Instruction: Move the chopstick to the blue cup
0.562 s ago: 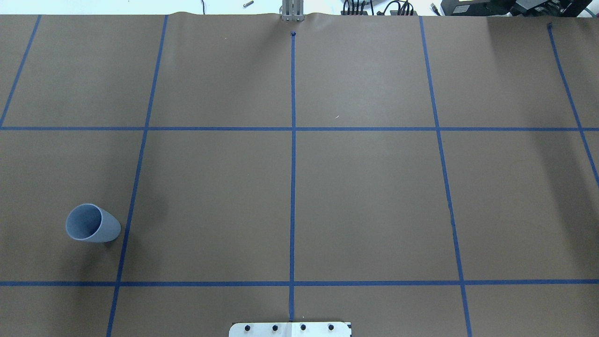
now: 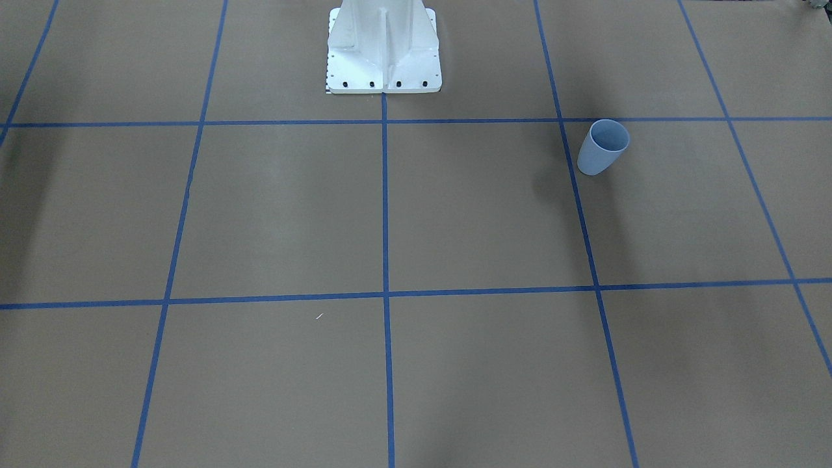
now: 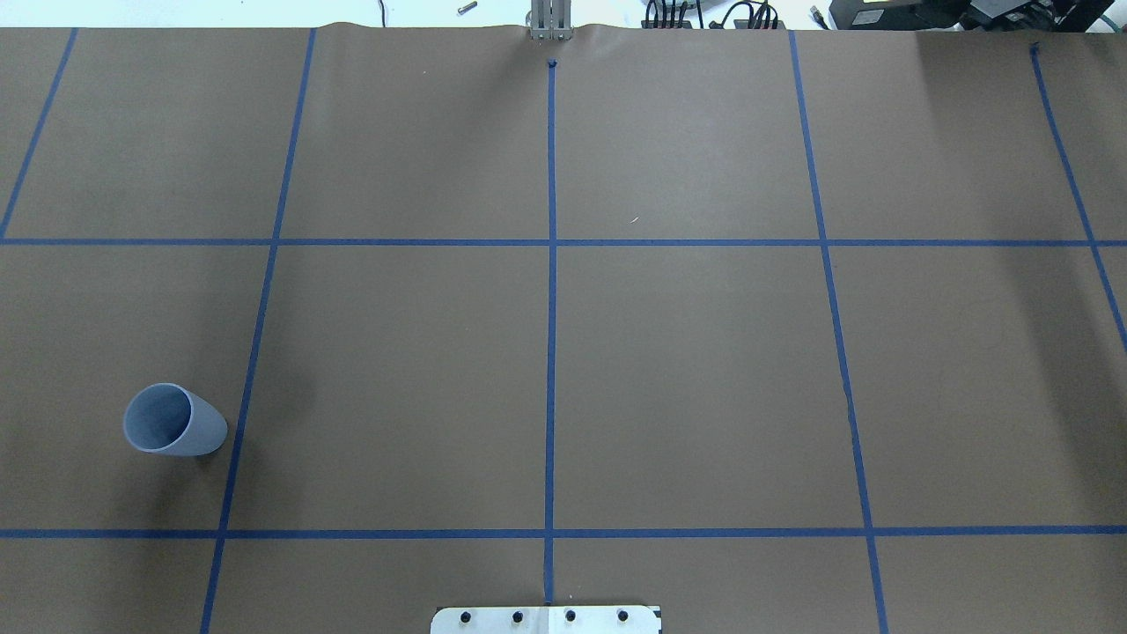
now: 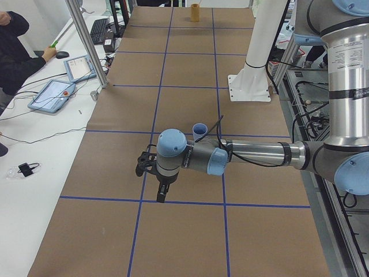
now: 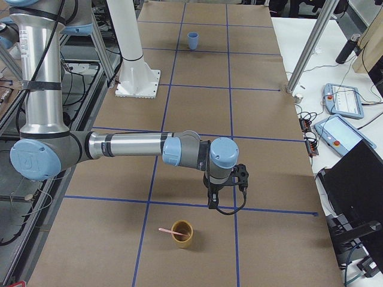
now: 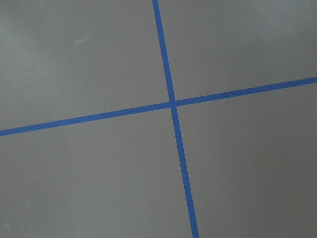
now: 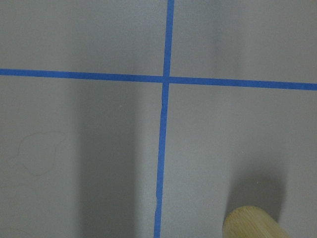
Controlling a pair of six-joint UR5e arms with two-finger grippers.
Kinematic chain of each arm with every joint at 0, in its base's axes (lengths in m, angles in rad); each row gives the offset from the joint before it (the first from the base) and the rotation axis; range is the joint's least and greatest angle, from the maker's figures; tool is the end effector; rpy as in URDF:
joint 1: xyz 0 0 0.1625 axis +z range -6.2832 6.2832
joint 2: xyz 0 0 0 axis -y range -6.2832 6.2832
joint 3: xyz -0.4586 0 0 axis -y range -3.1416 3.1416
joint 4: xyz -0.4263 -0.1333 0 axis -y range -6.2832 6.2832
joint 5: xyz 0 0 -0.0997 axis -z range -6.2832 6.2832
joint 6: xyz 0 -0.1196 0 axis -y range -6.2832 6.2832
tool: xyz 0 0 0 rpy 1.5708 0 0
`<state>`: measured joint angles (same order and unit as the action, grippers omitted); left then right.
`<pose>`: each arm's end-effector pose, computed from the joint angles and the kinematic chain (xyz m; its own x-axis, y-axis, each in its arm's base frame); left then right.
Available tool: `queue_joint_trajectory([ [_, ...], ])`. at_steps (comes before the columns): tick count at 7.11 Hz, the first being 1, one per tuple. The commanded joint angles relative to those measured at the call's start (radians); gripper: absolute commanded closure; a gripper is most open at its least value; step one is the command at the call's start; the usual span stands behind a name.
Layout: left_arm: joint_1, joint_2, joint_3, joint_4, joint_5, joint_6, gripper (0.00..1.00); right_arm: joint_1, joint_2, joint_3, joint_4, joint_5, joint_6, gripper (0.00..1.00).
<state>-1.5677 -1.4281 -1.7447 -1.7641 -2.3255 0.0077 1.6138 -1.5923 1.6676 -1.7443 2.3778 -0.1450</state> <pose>-0.0499 -0.4776 0.6659 0.7280 0.1623 -0.6661 -0.0086 0.9737 0.2278 0.0686 -0.5039 0.6810 0.6869 -0.0442 0.7254 0.0571 0.9983 0.0068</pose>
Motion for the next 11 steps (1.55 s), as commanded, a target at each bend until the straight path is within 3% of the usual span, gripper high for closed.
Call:
queue_joint_trajectory([
  [1, 0.000, 0.000, 0.001, 0.000, -0.002, 0.003, 0.02, 0.000, 0.000, -0.002, 0.000, 0.000, 0.002, 0.00],
  [5, 0.006, 0.002, -0.016, -0.018, -0.037, -0.027, 0.02, 0.000, 0.005, 0.004, -0.001, 0.003, 0.002, 0.00],
  [7, 0.096, -0.034, -0.036, -0.012, -0.192, -0.324, 0.02, 0.000, 0.006, 0.008, 0.000, 0.008, 0.001, 0.00],
  [8, 0.106, -0.047, -0.047, -0.056, -0.228, -0.381, 0.02, 0.000, 0.006, 0.008, 0.000, 0.008, 0.001, 0.00],
  [10, 0.153, -0.048, -0.077, -0.245, -0.223, -0.383, 0.02, 0.000, 0.002, 0.012, 0.000, 0.009, 0.001, 0.00],
  [11, 0.266, -0.040, -0.167, -0.291, -0.119, -0.444, 0.02, 0.000, -0.001, 0.020, 0.000, 0.015, 0.001, 0.00],
])
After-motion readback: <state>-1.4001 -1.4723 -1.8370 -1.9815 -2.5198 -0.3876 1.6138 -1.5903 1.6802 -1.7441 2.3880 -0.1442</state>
